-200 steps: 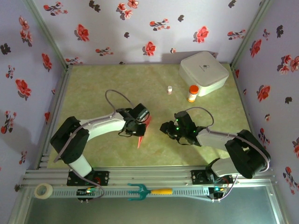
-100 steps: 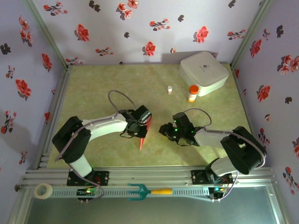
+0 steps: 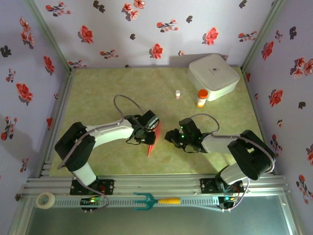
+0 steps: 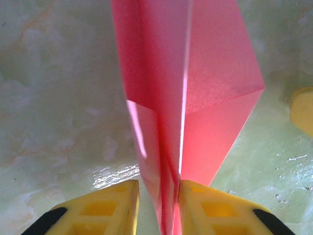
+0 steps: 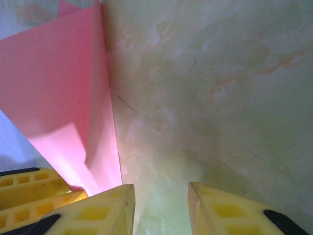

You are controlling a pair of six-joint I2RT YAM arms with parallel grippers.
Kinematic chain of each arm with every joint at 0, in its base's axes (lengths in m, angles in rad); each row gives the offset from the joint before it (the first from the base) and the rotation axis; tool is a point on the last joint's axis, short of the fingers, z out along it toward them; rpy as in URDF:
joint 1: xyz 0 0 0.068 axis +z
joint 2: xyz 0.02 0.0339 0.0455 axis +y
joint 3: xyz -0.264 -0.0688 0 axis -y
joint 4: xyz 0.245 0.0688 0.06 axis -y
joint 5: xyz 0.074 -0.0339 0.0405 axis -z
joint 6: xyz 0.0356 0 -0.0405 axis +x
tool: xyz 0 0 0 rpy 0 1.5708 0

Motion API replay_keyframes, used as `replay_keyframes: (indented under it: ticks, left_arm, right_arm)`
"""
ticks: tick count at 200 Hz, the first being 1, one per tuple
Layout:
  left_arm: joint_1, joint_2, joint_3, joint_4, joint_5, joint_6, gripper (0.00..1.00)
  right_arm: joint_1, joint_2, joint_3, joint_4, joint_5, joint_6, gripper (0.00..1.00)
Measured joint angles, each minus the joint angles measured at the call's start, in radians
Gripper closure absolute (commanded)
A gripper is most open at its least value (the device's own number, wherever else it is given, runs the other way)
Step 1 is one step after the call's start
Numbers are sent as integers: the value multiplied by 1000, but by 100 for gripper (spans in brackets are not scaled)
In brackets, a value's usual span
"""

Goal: Fold a paper plane with a square sheet of paper (pick it up from the middle)
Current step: Fold the wing for the fifth time at the center of the table.

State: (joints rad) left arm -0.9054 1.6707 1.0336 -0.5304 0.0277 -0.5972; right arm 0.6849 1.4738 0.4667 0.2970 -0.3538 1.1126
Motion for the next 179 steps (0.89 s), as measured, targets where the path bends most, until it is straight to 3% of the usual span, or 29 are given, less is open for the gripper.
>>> replay_keyframes:
  ticks: [105, 148, 179]
  left_arm:
    - [-5, 0, 0, 7, 7, 3, 72]
    - [-5, 0, 0, 8, 10, 3, 71]
    - [-6, -18, 0, 18, 9, 3, 69]
  right_arm:
    - [14, 94, 82, 119, -31, 55, 63]
    - [14, 161, 145, 97, -31, 48, 85]
    - [16, 162, 146, 95, -31, 48, 91]
